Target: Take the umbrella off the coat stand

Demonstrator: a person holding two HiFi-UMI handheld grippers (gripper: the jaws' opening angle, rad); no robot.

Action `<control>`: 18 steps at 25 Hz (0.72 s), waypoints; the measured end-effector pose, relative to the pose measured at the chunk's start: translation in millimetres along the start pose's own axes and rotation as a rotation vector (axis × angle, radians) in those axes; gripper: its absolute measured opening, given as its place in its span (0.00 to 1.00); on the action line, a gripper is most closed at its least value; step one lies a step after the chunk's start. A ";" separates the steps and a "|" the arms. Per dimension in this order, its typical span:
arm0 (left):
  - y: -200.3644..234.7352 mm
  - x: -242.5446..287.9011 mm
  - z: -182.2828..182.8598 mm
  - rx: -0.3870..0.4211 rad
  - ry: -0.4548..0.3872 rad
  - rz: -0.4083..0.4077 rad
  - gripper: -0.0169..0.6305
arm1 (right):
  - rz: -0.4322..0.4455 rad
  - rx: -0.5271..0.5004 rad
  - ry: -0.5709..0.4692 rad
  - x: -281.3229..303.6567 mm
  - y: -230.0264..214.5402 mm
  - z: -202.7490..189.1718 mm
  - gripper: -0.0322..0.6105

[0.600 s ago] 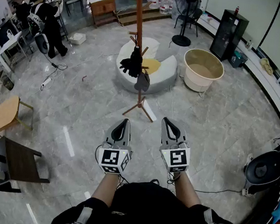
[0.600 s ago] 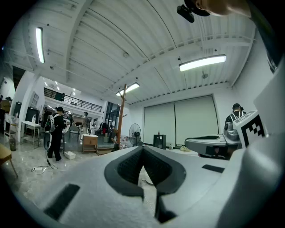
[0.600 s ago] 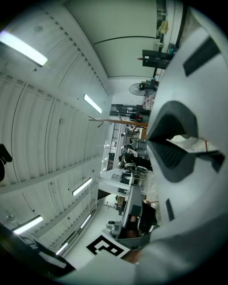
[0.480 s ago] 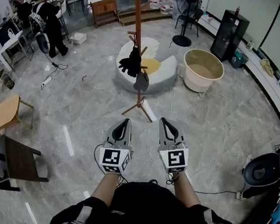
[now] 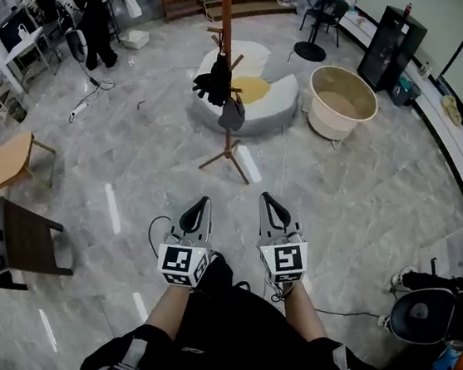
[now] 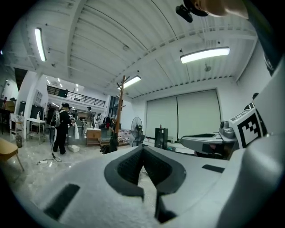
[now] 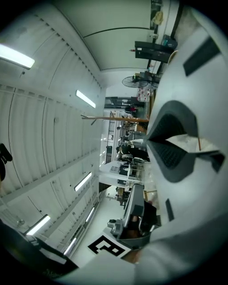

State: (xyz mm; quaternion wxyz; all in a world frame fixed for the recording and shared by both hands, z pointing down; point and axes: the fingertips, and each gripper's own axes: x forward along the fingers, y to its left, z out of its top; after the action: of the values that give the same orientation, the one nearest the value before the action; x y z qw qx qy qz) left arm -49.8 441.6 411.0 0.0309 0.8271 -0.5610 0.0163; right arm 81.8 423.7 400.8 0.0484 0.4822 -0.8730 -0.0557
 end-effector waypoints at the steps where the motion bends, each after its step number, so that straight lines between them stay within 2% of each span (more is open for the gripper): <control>1: 1.3 -0.4 -2.6 0.004 0.010 0.004 0.02 | 0.003 0.005 0.006 0.0 -0.2 -3.6 0.06; 7: 2.1 14.4 -17.5 -0.023 0.038 0.016 0.03 | 0.015 0.030 0.029 7.0 -6.8 -14.6 0.06; 8: 5.1 18.3 -18.4 -0.024 0.038 0.024 0.08 | 0.017 0.029 0.026 9.1 -7.8 -15.7 0.06; 10: 13.2 28.0 -20.3 -0.030 0.046 0.035 0.24 | 0.012 0.040 0.020 14.7 -12.2 -17.8 0.06; 13: 24.2 46.6 -23.3 -0.041 0.062 0.044 0.41 | 0.008 0.053 0.029 25.7 -23.2 -24.6 0.06; 18: 46.1 79.3 -26.7 -0.042 0.082 0.040 0.57 | 0.012 0.064 0.039 55.9 -38.1 -30.0 0.06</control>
State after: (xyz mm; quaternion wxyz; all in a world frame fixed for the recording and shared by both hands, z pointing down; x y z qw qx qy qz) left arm -63.1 353.0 444.0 0.0709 0.8135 -0.5759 0.0391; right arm 88.1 354.7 426.7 0.0501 0.4793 -0.8760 -0.0181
